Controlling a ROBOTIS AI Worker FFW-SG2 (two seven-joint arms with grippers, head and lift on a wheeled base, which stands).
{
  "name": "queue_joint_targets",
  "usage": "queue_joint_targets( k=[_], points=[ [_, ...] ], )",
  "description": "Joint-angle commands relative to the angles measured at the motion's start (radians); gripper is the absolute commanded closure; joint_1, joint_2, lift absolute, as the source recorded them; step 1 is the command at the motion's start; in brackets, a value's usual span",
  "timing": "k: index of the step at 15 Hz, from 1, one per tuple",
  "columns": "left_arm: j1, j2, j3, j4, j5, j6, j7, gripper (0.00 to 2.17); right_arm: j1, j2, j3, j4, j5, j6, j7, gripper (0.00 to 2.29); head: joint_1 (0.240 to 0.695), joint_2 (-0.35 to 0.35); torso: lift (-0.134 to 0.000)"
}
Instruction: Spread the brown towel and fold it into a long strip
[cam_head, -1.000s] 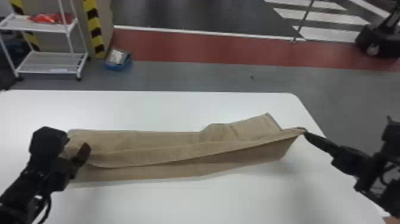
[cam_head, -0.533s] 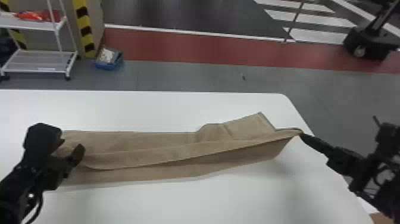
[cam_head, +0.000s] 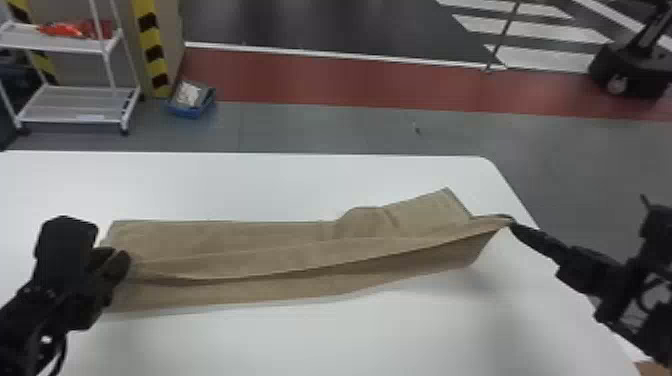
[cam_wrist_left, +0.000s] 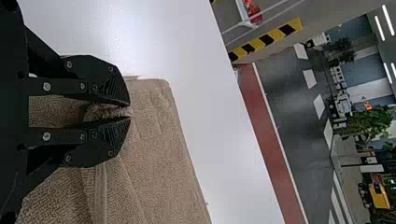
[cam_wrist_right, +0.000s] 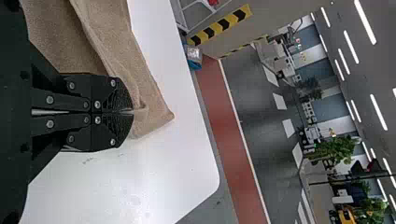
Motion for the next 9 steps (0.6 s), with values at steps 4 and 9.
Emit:
queue_joint_targets(
  k=[4,9],
  points=[
    [-0.001,0.0,-0.001,-0.001,0.002,-0.003,-0.007,1.15,0.002,0.001,0.0,-0.004,0.0,0.0,0.0,1.48,0.695,-0.182,-0.123],
    [0.058,-0.005,0.071,-0.087,0.095,-0.086,-0.026,1.42,0.002,0.003,0.004,-0.021,0.0,0.009,0.0,1.48,0.695,-0.183,-0.123]
  ],
)
